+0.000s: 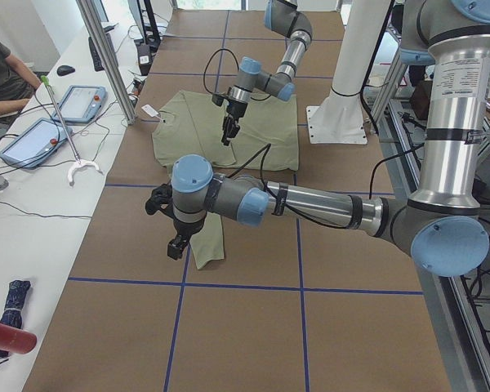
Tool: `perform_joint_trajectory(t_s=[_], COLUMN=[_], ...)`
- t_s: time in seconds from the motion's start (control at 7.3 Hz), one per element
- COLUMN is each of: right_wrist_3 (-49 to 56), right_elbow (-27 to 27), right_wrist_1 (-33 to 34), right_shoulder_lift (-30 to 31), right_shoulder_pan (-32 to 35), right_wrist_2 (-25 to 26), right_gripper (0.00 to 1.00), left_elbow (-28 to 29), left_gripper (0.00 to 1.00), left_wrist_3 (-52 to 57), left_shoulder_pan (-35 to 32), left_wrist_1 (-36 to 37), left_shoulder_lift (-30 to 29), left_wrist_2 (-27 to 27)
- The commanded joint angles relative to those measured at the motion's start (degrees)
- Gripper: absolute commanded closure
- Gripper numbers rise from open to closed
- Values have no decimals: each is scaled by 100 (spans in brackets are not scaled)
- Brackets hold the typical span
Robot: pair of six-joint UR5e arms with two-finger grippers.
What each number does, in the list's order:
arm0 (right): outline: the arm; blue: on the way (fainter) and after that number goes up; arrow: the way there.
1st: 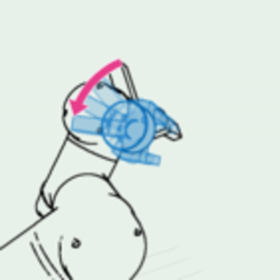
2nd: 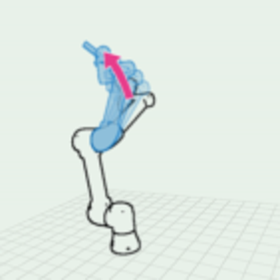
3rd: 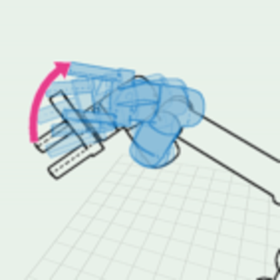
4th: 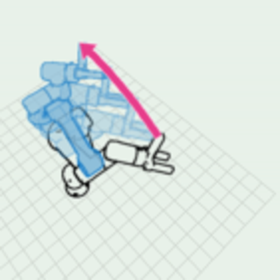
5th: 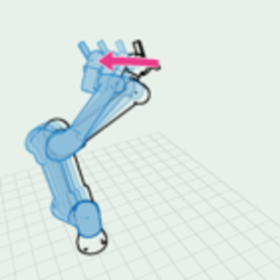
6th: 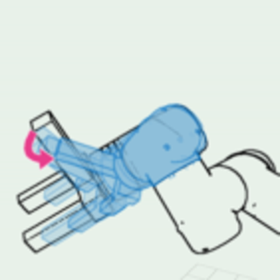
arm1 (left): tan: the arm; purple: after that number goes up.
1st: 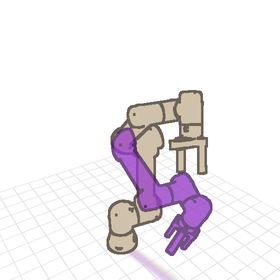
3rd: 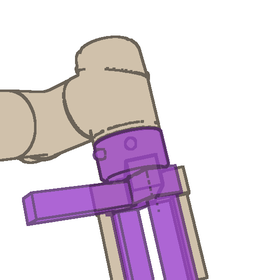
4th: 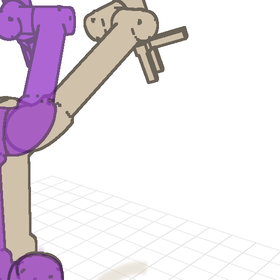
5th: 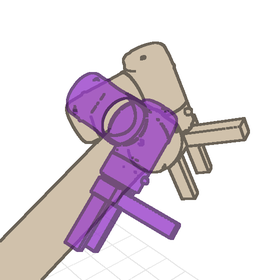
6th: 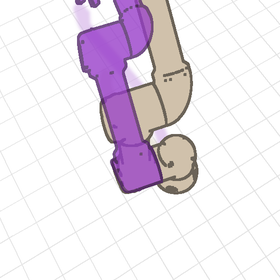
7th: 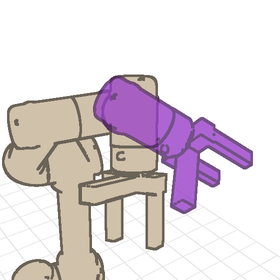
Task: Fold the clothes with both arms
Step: 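Lay the sleeve across the chest toward the left gripper and release, then withdraw the right gripper while the left gripper moves to the other cuff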
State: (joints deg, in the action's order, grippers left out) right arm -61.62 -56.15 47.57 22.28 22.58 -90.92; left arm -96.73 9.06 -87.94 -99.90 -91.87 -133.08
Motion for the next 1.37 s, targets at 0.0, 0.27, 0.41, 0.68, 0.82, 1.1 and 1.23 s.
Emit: perform_joint_trajectory(t_s=[0.0,0.27,0.41,0.68,0.82,1.1,1.23], right_wrist_3=[-436,-553,-483,84,654,1744,2307], right_elbow=[8,-725,-1322,-2753,-3509,-4296,-4542], right_wrist_1=[76,1910,2932,4210,4660,4788,4788], right_shoulder_lift=[-13,-5,222,1377,2028,3180,3656], right_shoulder_pan=[26,437,857,1466,1677,2475,2853], right_wrist_2=[110,-483,-1323,-1981,-2051,-2891,-3183], right_gripper=[0,0,0,0,0,0,0], left_elbow=[5,66,327,488,549,970,998], left_gripper=[0,0,0,0,0,0,0], left_wrist_3=[-1,-1636,-2358,-4010,-4914,-6192,-6667], left_shoulder_pan=[5,388,644,1049,1425,2059,2314], left_wrist_1=[-12,-770,-1586,-2818,-3242,-3981,-4089], left_shoulder_lift=[3,46,273,712,802,794,794], left_wrist_2=[-8,44,54,315,805,1449,1704])
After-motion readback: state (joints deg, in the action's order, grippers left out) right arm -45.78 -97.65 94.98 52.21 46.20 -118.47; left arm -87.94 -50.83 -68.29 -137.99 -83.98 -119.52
